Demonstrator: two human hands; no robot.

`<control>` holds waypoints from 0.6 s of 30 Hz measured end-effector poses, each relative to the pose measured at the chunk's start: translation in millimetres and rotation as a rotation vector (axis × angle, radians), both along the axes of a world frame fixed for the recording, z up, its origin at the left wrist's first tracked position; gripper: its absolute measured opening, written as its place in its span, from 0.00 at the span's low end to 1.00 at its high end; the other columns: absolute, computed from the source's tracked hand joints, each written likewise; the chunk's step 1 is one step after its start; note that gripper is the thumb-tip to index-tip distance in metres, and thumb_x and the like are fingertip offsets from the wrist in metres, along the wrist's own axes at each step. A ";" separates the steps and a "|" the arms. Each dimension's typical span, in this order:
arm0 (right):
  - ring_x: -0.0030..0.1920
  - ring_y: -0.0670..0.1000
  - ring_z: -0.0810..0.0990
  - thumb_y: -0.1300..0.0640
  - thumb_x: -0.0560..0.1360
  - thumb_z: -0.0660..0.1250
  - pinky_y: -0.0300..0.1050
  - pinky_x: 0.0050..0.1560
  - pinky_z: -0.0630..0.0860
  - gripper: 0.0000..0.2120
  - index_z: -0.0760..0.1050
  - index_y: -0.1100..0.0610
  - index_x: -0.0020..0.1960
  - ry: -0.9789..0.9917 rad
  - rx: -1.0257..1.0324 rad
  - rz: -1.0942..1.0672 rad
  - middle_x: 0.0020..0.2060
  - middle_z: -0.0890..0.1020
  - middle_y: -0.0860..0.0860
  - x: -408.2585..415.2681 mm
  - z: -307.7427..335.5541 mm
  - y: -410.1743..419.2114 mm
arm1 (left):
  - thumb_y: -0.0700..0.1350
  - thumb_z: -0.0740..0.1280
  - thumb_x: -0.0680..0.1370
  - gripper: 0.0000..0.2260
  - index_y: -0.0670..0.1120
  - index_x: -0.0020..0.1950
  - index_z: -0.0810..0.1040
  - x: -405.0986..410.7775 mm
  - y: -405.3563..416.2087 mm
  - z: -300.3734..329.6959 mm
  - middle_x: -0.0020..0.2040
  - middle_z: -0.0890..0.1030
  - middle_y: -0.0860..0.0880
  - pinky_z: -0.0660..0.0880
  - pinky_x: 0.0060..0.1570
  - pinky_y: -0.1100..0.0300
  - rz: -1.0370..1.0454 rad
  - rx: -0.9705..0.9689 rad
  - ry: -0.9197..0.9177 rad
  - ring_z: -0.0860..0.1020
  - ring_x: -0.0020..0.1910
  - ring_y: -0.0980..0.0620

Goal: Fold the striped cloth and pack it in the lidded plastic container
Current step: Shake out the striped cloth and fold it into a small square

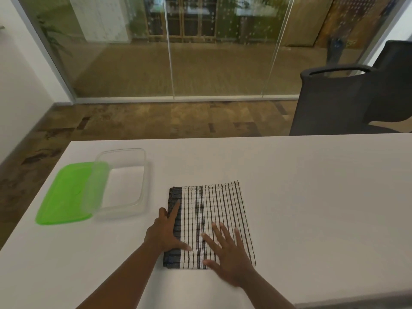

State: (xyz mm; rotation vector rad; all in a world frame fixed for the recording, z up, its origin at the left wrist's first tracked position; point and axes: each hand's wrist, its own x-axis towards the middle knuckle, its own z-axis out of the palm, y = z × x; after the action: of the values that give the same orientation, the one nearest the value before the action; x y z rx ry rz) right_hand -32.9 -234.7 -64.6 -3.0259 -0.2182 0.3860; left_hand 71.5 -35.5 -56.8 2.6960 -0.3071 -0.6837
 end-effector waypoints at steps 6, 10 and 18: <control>0.75 0.44 0.35 0.34 0.76 0.39 0.54 0.68 0.38 0.32 0.66 0.48 0.70 -0.056 0.016 -0.159 0.70 0.65 0.51 -14.0 -0.5 -27.4 | 0.79 0.60 0.51 0.63 0.52 0.74 0.32 -18.3 23.0 -12.0 0.73 0.53 0.44 0.67 0.61 0.49 -0.110 0.199 -0.137 0.61 0.68 0.46; 0.73 0.43 0.28 0.38 0.77 0.34 0.52 0.69 0.37 0.35 0.61 0.56 0.72 -0.171 0.059 -0.338 0.72 0.65 0.54 -12.9 -2.2 -31.9 | 0.82 0.48 0.54 0.61 0.44 0.75 0.40 -23.1 20.7 -6.3 0.78 0.52 0.43 0.45 0.74 0.46 -0.139 0.104 -0.252 0.52 0.76 0.43; 0.60 0.38 0.14 0.29 0.62 0.22 0.53 0.70 0.26 0.34 0.18 0.40 0.64 -0.054 0.147 -0.259 0.67 0.21 0.42 0.1 -25.5 -32.8 | 0.71 0.43 0.71 0.42 0.49 0.75 0.32 -42.0 -1.2 -7.1 0.77 0.37 0.41 0.43 0.68 0.48 -0.633 0.241 -0.599 0.29 0.74 0.45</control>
State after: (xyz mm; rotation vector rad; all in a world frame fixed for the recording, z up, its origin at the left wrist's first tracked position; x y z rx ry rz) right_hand -32.8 -267.5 -90.1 -2.8707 0.1360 0.2550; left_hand 29.5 -36.7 -63.8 2.9785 -1.3388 -0.0212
